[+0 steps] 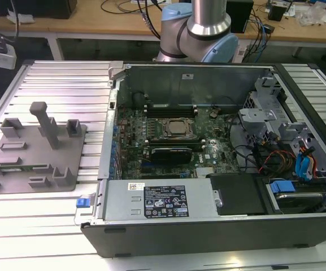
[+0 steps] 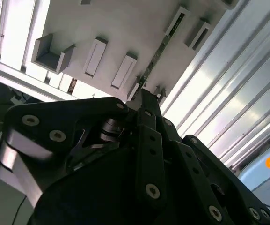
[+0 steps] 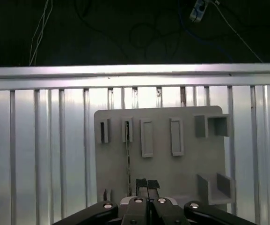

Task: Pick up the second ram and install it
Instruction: 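Pick up the second ram and move it above second insertion slot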

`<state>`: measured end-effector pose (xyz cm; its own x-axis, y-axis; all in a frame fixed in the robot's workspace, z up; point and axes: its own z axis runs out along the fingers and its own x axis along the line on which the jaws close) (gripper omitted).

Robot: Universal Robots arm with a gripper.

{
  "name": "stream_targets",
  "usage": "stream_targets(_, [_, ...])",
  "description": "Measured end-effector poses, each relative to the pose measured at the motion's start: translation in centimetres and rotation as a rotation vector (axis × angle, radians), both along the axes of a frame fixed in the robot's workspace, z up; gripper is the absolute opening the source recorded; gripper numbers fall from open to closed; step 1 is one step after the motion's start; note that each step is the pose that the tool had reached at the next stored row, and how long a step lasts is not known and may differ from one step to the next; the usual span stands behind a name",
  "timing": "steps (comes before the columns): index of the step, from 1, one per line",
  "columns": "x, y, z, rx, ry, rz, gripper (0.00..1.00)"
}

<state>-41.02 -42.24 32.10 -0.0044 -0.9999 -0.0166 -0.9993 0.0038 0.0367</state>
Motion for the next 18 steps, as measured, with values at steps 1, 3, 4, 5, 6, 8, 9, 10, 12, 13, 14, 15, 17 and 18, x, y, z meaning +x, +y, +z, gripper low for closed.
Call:
stream_targets(1, [0.0, 0.00, -0.02, 0.0000, 0.0000, 0.046, 0.08])
stream_targets(3, [0.0, 0.00, -0.02, -0.0002, 0.0001, 0.074, 0.08])
stream_targets(4, [0.0, 0.00, -0.11, 0.0000, -0.0002, 0.072, 0.08])
stream_targets(5, [0.0, 0.00, -0.36, -0.0002, 0.0001, 0.057, 0.08])
stream_targets(6, [0.0, 0.01, -0.70, -0.0001, 0.0000, 0.036, 0.08])
stream_targets(8, [0.0, 0.00, -1.18, -0.0002, 0.0000, 0.001, 0.08])
stream_targets(9, [0.0, 0.00, -1.51, -0.0001, 0.0001, -0.023, 0.08])
stream_targets(10, [0.0, 0.00, -1.92, -0.0001, 0.0001, -0.051, 0.08])
stream_targets(12, [0.0, 0.00, -2.80, -0.0001, 0.0001, -0.099, 0.08])
stream_targets(13, [0.0, -0.04, -3.27, -0.0001, 0.0000, -0.117, 0.08])
stream_targets(14, [0.0, -0.13, -3.68, -0.0002, 0.0000, -0.125, 0.08])
stream_targets(15, [0.0, -0.34, -4.18, -0.0003, 0.0002, -0.130, 0.08])
stream_targets(17, [-0.2, -0.72, -5.18, -0.0002, 0.0000, -0.136, 0.08])
stream_targets(18, [-0.3, -0.78, -5.51, 0.0000, 0.0000, -0.136, 0.08])
